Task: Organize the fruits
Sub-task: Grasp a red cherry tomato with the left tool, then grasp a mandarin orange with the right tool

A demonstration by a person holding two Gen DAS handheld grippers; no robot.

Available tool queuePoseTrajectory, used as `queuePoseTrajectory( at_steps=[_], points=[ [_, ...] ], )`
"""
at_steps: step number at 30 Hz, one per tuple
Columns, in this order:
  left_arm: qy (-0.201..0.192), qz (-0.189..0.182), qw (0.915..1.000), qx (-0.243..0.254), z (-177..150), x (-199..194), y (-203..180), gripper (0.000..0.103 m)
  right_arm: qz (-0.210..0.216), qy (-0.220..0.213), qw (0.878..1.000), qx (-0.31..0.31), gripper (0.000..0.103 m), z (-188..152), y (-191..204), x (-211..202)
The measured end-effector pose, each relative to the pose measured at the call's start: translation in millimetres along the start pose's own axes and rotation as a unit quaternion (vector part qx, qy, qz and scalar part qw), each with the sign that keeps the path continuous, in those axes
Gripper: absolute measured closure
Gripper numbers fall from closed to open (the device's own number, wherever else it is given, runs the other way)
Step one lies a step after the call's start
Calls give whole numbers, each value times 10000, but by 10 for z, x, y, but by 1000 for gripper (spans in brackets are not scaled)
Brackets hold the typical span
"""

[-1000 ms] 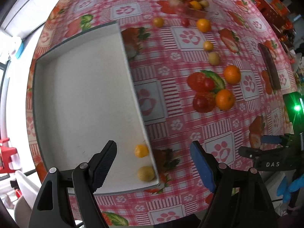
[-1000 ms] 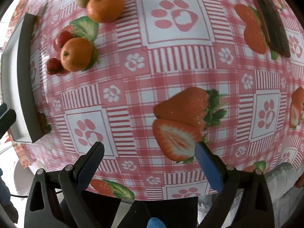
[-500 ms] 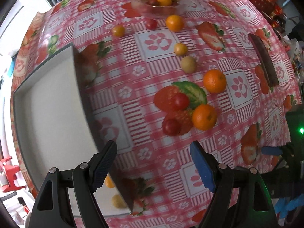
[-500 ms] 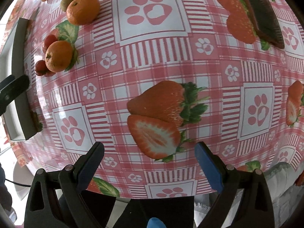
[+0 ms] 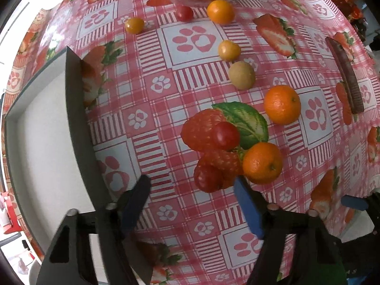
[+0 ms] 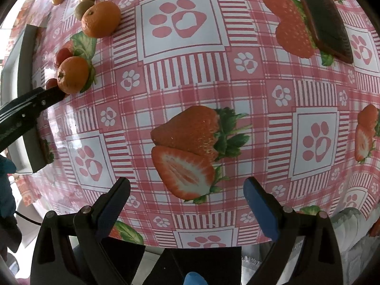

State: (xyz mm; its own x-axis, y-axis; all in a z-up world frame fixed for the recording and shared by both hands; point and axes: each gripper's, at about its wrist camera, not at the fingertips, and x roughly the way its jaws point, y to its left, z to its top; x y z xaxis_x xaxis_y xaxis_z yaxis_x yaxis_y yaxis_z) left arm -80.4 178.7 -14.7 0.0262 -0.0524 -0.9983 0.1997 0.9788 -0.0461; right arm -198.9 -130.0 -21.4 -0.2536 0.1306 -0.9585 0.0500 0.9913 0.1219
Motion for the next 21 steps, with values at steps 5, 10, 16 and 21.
queuePoseTrajectory(
  at_steps=[5,10,16,21],
  points=[
    [51,110,9999,-24,-38,91,-70,41,2,-34,10000,-14,6,106,79,12],
    [-58,112,9999,-78,-35,84,-103,59,-3,-64,10000,-21,6,210,184,-7],
    [-88,86,9998,-162,29,3,37,76,-35,-80,9999,-79,6,328,297,-45],
    [-79,-56,9996,-277,22,1,156,76,-52,-82,9998,-146,6,423,407,-56]
  ],
)
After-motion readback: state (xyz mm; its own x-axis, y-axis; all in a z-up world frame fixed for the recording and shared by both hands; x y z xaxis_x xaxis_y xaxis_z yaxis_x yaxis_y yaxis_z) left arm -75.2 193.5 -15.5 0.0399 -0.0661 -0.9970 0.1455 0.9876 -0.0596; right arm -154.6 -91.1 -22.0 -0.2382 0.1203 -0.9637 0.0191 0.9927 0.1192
